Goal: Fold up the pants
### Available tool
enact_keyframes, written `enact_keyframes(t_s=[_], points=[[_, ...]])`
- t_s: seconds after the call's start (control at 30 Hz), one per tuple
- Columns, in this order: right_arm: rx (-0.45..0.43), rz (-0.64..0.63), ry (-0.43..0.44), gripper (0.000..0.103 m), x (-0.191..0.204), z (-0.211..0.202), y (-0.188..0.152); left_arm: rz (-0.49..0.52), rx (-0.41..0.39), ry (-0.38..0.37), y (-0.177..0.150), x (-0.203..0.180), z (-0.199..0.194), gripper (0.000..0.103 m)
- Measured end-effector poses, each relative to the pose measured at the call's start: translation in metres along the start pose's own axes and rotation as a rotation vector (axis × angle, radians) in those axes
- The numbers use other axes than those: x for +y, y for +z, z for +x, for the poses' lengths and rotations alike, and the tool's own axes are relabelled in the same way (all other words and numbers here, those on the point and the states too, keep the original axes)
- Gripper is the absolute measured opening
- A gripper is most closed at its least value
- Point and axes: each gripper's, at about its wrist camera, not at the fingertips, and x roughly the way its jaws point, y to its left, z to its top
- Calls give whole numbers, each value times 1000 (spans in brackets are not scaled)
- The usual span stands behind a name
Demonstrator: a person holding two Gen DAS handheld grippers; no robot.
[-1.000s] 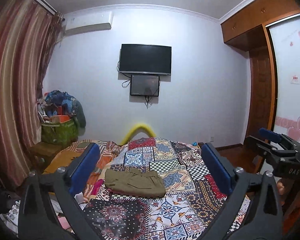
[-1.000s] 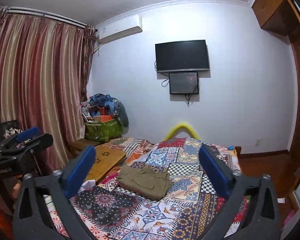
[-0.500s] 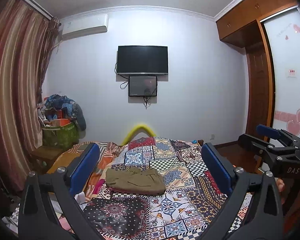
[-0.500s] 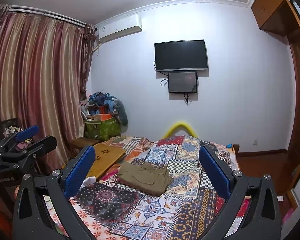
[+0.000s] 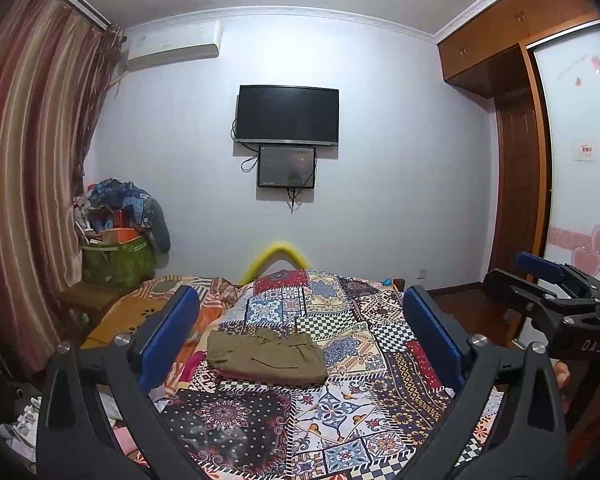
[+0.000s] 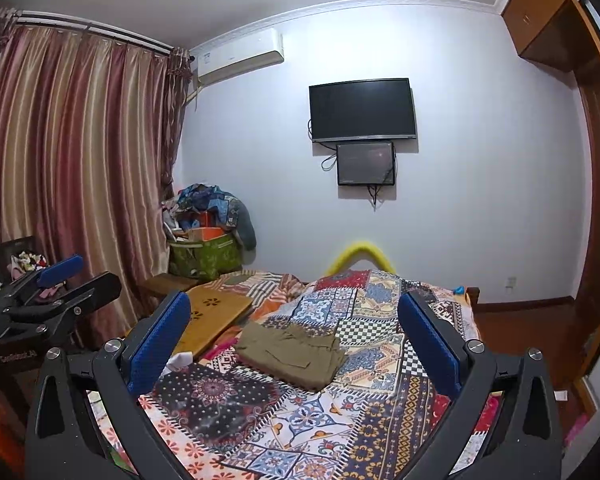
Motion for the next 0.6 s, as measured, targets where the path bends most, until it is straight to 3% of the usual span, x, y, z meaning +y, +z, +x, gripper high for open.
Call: enact_keyframes(t_s=[0.6], points=[[4,20,6,103,-5,-5,2,8,-5,-8,-2,-6,1,103]])
